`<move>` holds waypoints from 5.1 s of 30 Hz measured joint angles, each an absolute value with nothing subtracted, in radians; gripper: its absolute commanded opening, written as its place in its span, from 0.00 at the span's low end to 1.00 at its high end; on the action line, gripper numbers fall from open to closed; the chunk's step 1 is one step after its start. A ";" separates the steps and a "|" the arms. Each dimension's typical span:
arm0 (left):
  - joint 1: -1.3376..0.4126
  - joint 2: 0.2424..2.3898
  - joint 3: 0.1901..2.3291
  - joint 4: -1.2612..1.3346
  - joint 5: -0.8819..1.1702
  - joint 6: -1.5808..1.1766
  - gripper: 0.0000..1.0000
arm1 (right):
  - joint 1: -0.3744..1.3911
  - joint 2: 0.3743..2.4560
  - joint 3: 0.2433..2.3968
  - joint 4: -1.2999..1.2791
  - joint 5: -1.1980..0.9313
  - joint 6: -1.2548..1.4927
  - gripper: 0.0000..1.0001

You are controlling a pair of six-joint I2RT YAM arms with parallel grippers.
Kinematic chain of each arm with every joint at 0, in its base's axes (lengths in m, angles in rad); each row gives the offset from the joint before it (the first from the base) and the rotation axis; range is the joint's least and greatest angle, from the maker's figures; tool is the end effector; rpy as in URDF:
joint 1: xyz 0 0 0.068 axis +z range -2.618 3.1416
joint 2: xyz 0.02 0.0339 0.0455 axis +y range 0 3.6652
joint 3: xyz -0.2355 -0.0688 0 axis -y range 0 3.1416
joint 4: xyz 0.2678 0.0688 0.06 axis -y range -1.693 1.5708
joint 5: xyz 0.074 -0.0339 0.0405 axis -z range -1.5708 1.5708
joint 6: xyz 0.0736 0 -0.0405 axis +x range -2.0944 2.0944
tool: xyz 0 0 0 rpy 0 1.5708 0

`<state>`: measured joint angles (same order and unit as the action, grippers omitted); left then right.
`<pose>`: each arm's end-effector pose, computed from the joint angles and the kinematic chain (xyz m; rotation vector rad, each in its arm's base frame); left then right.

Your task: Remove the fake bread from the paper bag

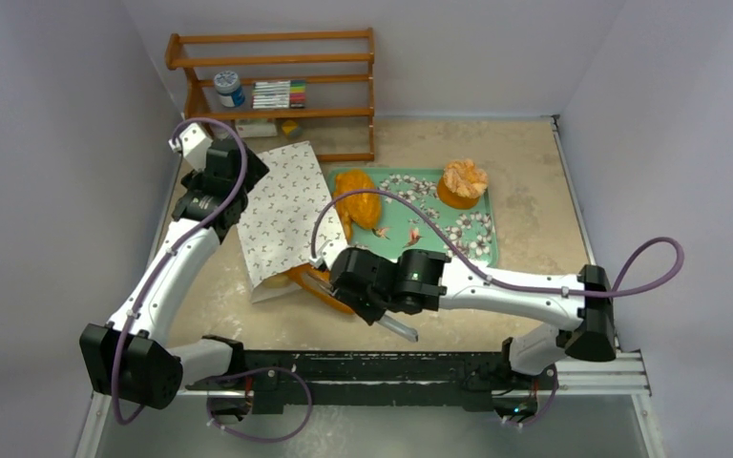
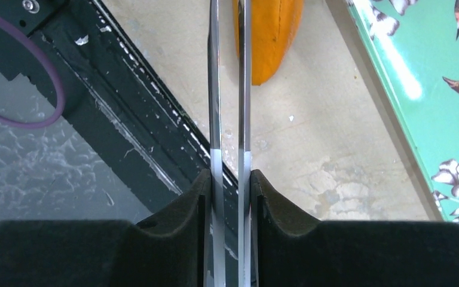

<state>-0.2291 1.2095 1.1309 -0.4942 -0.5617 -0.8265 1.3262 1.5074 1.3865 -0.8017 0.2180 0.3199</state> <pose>0.3234 -0.0352 0.2987 -0.8992 1.8397 -0.0511 0.1041 0.3515 0.2595 -1.1307 2.2459 0.4320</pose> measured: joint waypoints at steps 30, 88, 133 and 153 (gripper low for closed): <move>-0.224 1.208 1.079 -0.485 -0.561 -0.827 0.91 | 1.315 1.435 1.172 -0.806 0.194 0.391 0.47; -0.190 1.198 1.016 -0.455 -0.519 -0.827 0.91 | 1.406 1.617 1.446 -0.947 0.112 0.395 0.42; -0.190 1.195 1.015 -0.456 -0.513 -0.827 0.91 | 1.340 1.658 1.381 -0.814 0.035 0.309 0.53; -0.190 1.195 0.960 -0.434 -0.500 -0.828 0.91 | 1.322 1.663 1.235 -0.688 0.035 0.286 0.89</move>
